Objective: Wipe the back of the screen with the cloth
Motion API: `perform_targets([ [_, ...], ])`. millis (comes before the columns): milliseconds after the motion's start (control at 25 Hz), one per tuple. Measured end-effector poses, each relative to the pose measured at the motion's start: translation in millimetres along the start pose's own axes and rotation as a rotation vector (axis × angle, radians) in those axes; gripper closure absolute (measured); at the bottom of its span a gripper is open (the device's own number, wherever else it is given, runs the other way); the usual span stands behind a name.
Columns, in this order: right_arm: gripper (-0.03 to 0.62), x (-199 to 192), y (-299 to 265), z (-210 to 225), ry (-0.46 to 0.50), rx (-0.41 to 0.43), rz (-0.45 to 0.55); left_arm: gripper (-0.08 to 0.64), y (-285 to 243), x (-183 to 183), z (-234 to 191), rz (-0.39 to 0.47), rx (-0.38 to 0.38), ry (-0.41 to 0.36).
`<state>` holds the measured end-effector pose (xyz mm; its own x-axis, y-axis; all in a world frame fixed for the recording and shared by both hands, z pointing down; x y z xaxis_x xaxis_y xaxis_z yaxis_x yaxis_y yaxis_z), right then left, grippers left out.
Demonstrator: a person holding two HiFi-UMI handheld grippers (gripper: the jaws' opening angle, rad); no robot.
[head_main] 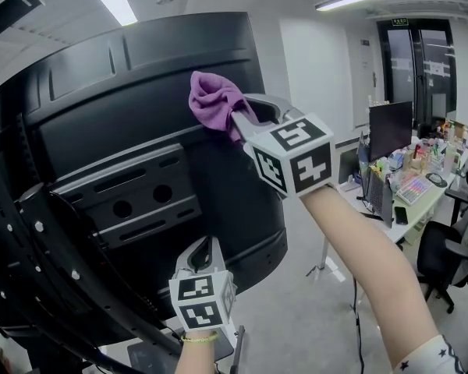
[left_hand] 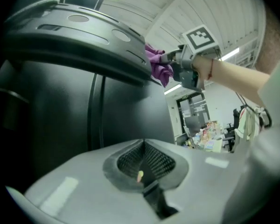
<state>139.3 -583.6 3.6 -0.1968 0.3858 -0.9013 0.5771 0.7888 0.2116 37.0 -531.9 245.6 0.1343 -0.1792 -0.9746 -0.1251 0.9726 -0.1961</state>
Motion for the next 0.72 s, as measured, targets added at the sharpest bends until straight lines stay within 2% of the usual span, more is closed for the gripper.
perform_targets([
  [200, 0.54, -82.5, 43.3, -38.5, -0.165, 0.043, -0.031, 0.552, 11.9, -23.0, 0.7, 0.02, -0.009, 0.047],
  [400, 0.54, -168.4, 85.4, -81.3, -0.307, 0.05, -0.113, 0.552, 21.7, -50.8, 2.6, 0.033, -0.017, 0.077],
  [560, 0.54, -222.9, 116.5, -113.5, -0.378, 0.038, -0.19, 0.552, 26.0, -78.9, 9.3, 0.003, -0.041, 0.106],
  [720, 0.541, -257.7, 138.7, -144.4, -0.429, 0.058, -0.263, 0.552, 34.2, -98.3, 17.9, -0.026, -0.058, 0.102],
])
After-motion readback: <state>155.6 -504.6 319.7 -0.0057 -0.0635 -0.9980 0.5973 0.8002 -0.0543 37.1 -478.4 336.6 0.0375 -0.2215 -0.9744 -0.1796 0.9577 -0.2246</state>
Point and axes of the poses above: the fingertips, and each gripper's own axes: y backward along the fingers, z to its right, x out of its top, the point moved 1 cm from there along y, backward along the fingers, and after that the axes turned 12 degrees about -z, right-handed, at the moved point
